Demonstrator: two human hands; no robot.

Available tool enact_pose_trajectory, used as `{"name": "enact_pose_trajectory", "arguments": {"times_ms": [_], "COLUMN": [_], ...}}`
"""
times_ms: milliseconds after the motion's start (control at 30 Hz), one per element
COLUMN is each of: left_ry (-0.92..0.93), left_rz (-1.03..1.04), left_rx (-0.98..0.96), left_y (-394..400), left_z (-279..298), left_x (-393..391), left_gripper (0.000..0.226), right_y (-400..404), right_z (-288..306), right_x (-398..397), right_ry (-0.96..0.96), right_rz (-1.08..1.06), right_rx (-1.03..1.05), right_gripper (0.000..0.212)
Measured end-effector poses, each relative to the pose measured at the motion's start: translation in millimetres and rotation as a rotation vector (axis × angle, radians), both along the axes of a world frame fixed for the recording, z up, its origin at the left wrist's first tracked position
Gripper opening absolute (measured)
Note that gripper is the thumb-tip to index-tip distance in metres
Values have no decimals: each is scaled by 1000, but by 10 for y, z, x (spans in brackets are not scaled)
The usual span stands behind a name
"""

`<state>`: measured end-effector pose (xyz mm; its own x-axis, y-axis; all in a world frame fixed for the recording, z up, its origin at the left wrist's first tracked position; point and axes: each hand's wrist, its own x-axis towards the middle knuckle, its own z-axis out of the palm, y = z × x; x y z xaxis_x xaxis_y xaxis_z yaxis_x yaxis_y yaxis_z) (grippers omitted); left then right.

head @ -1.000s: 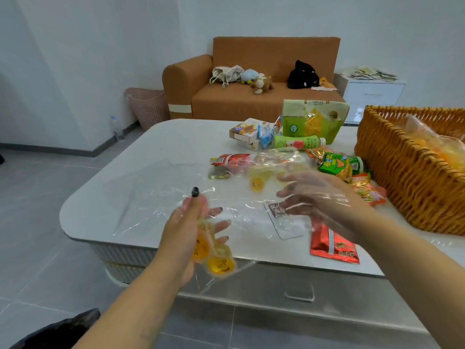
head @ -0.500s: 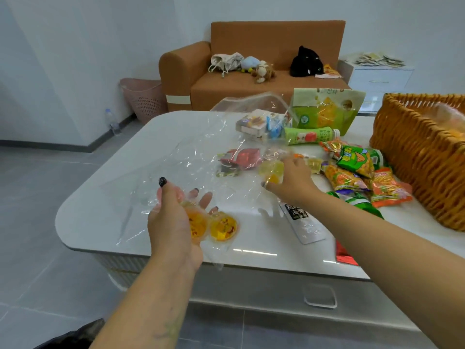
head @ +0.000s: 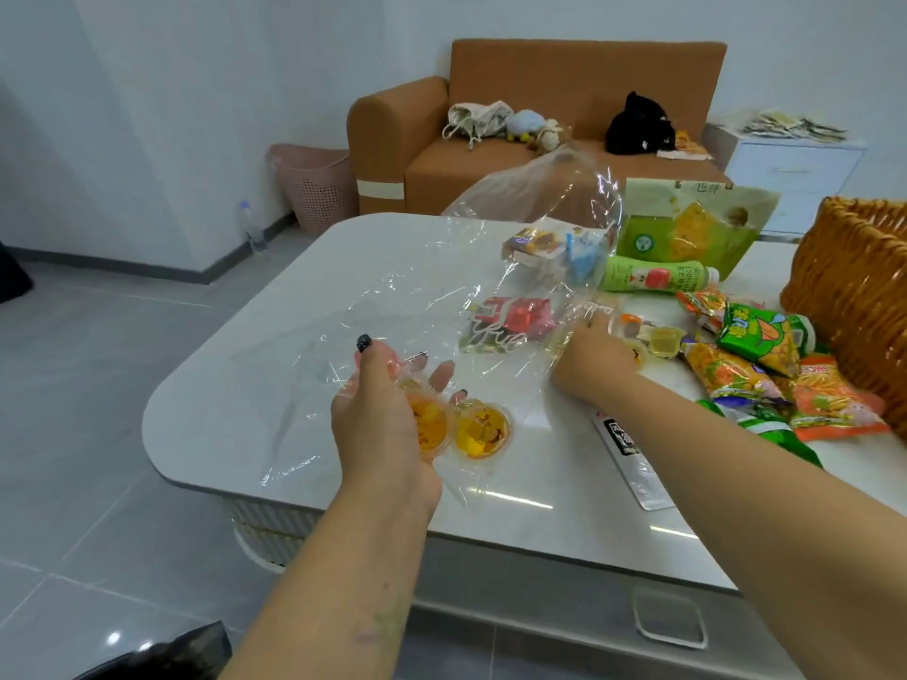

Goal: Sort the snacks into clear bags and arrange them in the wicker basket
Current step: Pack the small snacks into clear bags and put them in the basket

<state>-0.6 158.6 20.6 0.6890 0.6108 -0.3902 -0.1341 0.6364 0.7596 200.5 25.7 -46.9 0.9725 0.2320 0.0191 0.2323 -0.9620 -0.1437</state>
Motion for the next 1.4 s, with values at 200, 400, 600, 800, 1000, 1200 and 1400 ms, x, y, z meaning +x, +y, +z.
{"name": "enact_pose_trajectory", "arguments": {"times_ms": [200, 400, 600, 800, 1000, 1200, 1400], "left_ry": [0, 19, -3, -4, 80, 24, 64], "left_rz": [-80, -185, -314, -434, -522, -697, -717], "left_rx": [-43, -35, 87, 240, 358, 389, 336], "left_y": [-89, -247, -467, -457, -540, -634, -683], "left_z": [-4, -37, -134, -232, -388, -400, -521], "left_x": [44, 66, -113, -420, -658, -823, -858], "left_gripper": [32, 25, 39, 45, 39, 44, 46], "right_y": [-265, -641, -1311, -1712, -1812, -1526, -1049], "right_z": [72, 479, 665, 1021, 1035, 938, 711], "right_x": [-120, -581, -1208, -1621, -1916, -2007, -1982], "right_ry": [-45, 195, 332, 302, 647, 878, 765], "right_rz": [-45, -223, -309, -224, -12, 200, 224], "right_rx": [397, 1112, 1260, 1336, 1160, 979, 1008], "right_gripper": [25, 16, 12, 16, 25, 31, 23]}}
